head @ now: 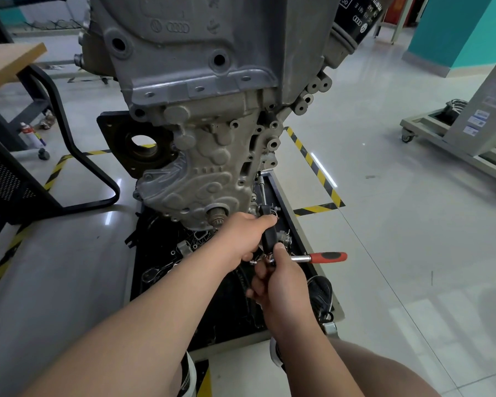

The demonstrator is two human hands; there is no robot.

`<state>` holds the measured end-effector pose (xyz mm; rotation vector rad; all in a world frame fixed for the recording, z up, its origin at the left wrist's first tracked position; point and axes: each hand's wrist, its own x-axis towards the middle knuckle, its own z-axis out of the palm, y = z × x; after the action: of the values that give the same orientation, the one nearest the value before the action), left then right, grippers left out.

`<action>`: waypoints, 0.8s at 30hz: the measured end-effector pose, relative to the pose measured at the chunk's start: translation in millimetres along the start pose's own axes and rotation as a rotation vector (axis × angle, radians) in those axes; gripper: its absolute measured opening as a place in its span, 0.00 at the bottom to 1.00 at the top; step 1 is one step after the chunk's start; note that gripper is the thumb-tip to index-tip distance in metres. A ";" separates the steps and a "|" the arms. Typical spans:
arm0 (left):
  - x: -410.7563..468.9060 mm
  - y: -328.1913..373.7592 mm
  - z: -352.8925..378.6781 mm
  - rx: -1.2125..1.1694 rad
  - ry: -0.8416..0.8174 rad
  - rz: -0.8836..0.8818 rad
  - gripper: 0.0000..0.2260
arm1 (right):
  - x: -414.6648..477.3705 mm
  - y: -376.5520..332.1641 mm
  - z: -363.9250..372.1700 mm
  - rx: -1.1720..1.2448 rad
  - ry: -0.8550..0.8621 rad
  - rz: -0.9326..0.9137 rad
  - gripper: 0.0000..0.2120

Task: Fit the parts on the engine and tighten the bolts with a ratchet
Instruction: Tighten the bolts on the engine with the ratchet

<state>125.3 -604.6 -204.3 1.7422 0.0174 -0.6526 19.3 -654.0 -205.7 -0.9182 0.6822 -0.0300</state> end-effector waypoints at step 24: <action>-0.5 2.2 -5.0 -0.024 -0.058 -0.008 0.12 | -0.6 -5.1 -1.6 -0.035 0.054 -0.093 0.12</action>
<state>127.7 -600.5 -201.5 1.7003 -0.0079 -0.7058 19.3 -658.2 -202.3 -0.9847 0.6916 -0.1258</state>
